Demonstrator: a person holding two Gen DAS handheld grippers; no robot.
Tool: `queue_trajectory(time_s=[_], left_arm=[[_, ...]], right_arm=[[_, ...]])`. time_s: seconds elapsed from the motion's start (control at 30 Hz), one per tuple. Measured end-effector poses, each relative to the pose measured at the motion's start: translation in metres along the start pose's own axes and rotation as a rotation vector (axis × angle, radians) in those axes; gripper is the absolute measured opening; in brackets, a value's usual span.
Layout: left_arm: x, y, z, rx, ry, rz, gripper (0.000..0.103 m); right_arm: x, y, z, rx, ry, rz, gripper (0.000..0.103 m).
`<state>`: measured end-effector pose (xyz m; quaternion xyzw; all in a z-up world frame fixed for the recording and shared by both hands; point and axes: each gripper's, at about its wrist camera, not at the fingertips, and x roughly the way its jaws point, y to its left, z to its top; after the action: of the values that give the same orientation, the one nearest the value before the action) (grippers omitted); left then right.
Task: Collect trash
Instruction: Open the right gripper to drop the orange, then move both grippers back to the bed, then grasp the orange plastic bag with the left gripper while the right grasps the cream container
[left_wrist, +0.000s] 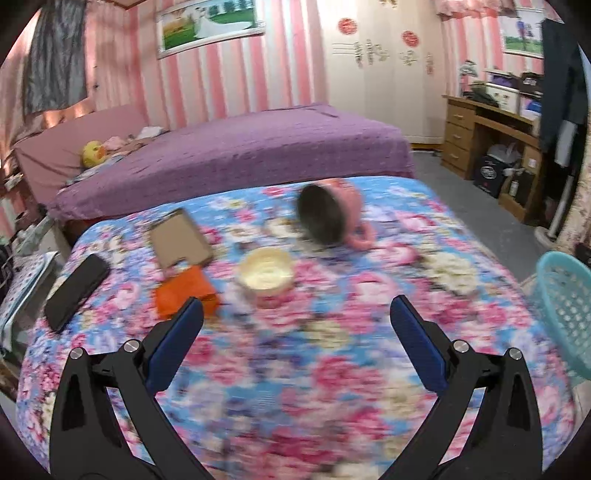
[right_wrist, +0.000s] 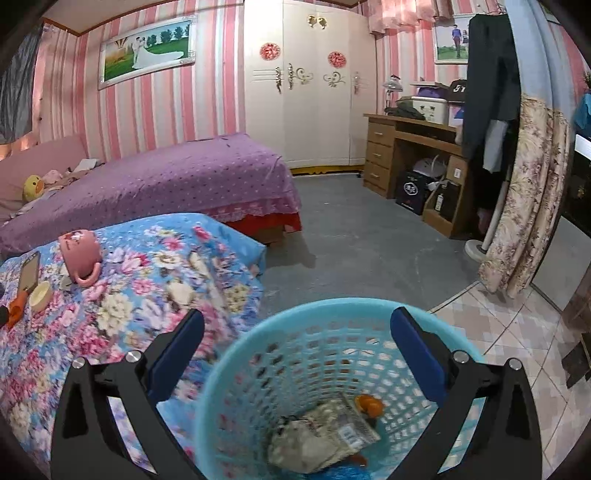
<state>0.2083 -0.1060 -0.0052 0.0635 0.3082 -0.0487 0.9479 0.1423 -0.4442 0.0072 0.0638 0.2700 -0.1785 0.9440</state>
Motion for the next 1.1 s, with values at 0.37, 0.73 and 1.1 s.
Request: queue_trajectory(time_s=[0.37,0.73,1.1], left_arm=[[0.054,0.082,-0.013,-0.053,0.148,0.054,0.098],[0.097,0.095,-0.009,-0.010,0.230,0.034,0.087],[0.098,0.124,-0.009,-0.098,0.243,-0.052,0.016]], right_arm=[[0.018,0.082,-0.007,-0.055,0.051,0.070,0.098],[0.038,0.131,-0.016,-0.115,0.134,0.102,0.098],[0.029,0.160,-0.016,-0.175,0.113,0.111,0.098]])
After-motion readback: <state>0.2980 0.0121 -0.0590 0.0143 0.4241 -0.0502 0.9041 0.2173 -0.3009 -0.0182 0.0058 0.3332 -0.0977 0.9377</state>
